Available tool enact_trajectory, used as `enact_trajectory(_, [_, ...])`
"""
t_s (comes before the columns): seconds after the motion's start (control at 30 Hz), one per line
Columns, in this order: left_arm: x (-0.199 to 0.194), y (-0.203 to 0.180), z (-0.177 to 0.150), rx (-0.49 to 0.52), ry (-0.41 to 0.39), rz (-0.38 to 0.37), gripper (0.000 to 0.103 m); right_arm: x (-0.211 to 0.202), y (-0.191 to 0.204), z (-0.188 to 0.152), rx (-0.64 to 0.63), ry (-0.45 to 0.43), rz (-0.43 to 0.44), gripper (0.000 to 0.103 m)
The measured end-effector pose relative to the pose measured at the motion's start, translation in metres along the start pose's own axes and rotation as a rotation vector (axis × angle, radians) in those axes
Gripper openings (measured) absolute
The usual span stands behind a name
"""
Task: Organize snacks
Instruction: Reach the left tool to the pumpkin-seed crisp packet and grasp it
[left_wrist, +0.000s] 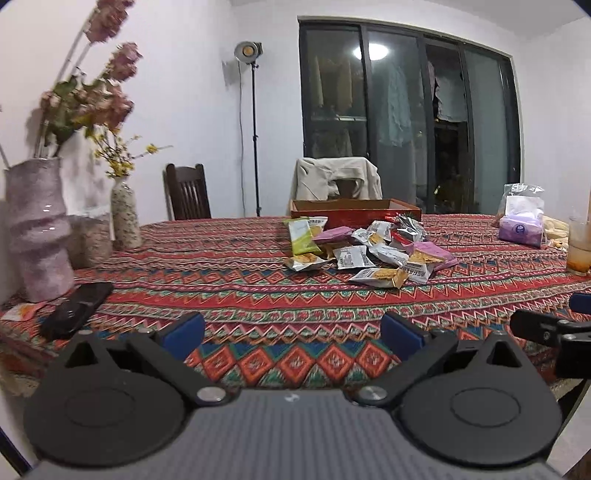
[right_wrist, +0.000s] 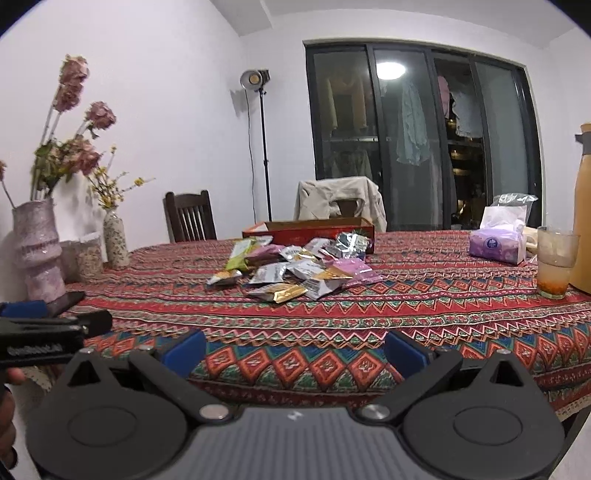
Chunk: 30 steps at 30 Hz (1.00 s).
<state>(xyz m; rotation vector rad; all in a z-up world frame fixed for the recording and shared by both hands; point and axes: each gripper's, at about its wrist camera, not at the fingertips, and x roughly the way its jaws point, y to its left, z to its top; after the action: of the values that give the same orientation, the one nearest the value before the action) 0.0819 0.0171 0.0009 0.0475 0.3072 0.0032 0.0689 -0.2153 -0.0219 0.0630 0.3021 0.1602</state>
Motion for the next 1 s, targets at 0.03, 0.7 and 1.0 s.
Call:
enact_trajectory(0.03, [0.008,0.0,0.002,0.003,0.007,-0.011,0.103,0.009,-0.003,0.003,-0.002,0.007,-0.002,0.103])
enact_trajectory(0.7, [0.206,-0.001,0.037,-0.04,0.309,-0.326,0.097,0.275,-0.043,0.073,0.233,0.309,0.012,0.067])
enact_trajectory(1.0, [0.247,-0.046,0.055,-0.108,0.44,-0.432,0.083,0.312,-0.026,0.078,-0.12,0.348,-0.017,0.049])
